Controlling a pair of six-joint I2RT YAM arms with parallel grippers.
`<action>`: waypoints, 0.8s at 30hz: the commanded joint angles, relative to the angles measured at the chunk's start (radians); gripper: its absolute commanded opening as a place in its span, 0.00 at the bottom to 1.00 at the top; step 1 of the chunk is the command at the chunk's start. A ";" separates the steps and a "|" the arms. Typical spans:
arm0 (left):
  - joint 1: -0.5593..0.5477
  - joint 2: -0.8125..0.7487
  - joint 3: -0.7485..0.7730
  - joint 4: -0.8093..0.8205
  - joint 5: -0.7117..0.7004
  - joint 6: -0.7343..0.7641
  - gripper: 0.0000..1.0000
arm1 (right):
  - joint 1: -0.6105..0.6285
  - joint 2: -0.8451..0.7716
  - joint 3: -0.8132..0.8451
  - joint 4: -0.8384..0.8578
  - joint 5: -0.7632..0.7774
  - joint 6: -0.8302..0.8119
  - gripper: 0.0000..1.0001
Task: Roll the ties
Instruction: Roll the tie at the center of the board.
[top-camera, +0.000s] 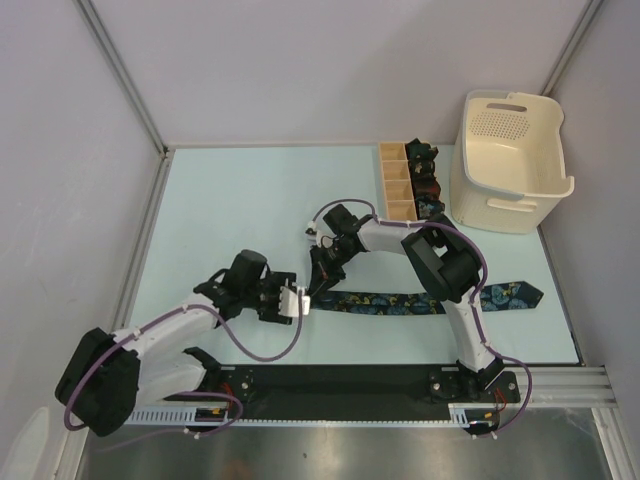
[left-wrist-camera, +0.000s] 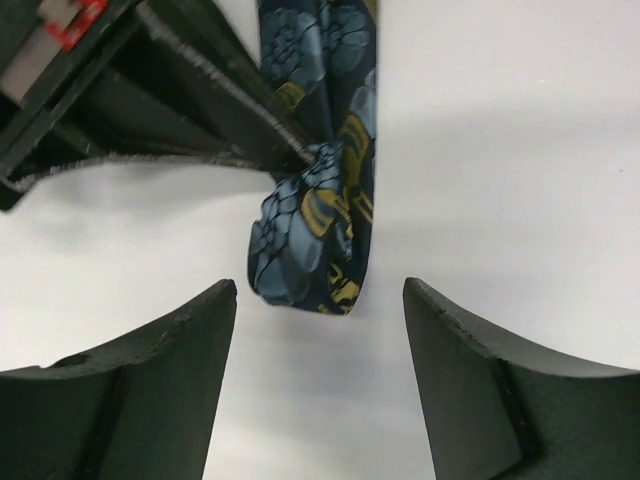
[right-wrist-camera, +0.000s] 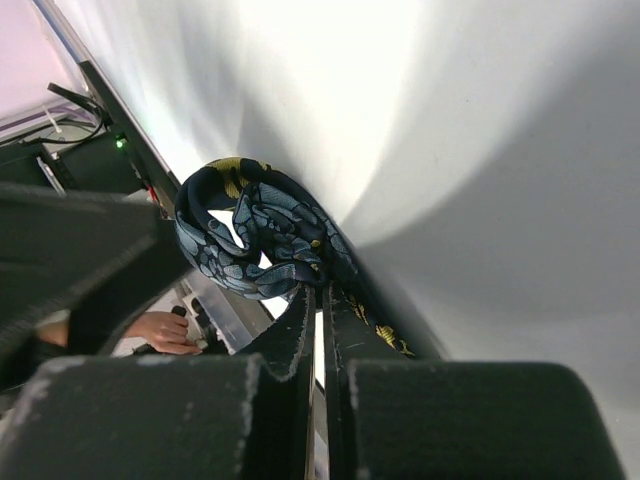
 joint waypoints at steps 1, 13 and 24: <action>0.085 0.082 0.133 -0.135 0.093 -0.138 0.73 | 0.004 -0.006 0.026 -0.023 0.040 -0.042 0.00; 0.149 0.312 0.315 -0.238 0.268 -0.230 0.69 | 0.006 -0.009 0.003 -0.036 0.106 -0.075 0.00; 0.106 0.340 0.364 -0.217 0.300 -0.293 0.36 | 0.010 -0.006 -0.011 -0.026 0.112 -0.071 0.00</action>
